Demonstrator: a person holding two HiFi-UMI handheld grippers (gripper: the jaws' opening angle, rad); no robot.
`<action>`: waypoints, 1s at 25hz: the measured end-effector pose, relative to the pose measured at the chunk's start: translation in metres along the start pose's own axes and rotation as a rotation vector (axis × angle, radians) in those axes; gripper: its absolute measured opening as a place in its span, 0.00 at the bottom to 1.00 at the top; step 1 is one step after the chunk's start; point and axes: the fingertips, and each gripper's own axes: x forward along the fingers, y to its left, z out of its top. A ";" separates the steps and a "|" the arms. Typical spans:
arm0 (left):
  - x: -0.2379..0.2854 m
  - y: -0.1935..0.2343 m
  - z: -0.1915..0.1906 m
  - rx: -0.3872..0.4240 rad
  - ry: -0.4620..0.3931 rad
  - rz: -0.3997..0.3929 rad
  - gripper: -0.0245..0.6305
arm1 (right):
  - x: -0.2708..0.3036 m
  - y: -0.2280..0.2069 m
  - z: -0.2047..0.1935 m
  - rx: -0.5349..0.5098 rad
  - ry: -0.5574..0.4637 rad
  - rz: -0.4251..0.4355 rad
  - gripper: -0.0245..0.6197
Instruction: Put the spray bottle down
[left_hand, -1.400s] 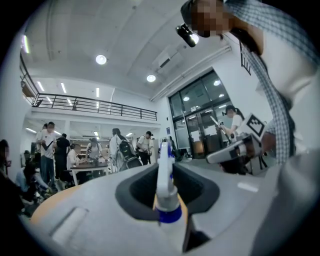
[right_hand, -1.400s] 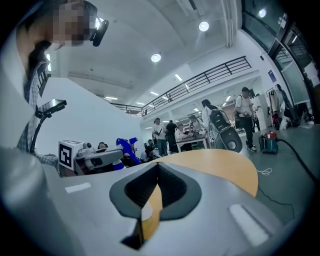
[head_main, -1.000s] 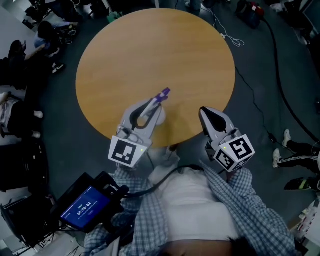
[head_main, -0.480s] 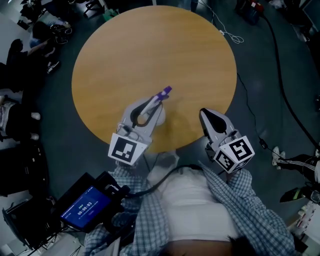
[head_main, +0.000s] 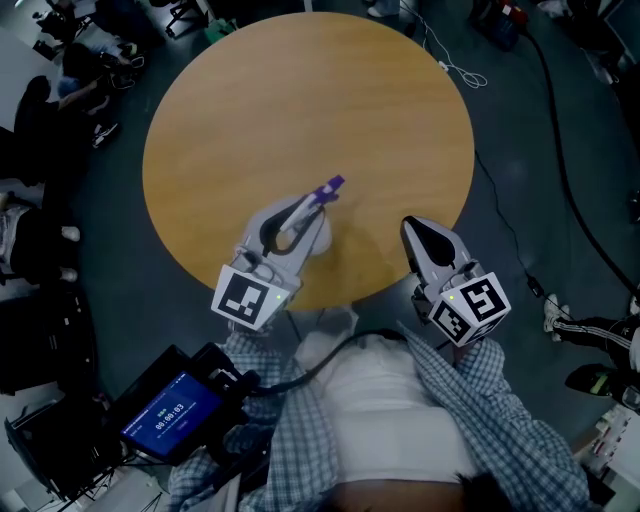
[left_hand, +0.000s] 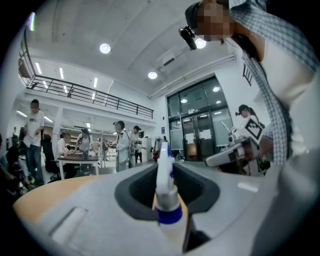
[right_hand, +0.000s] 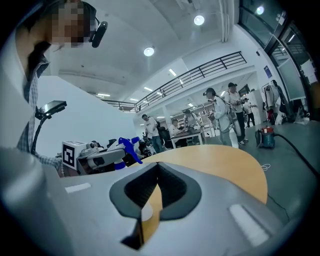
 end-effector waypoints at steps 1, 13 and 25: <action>0.000 0.000 0.000 -0.004 -0.003 -0.002 0.17 | 0.001 0.000 0.000 0.000 0.001 0.002 0.04; -0.007 0.003 -0.010 -0.002 0.023 0.008 0.31 | 0.011 0.004 -0.004 -0.001 0.026 0.048 0.04; -0.053 0.010 -0.015 -0.015 0.036 0.145 0.31 | 0.036 0.030 -0.003 -0.029 0.034 0.173 0.04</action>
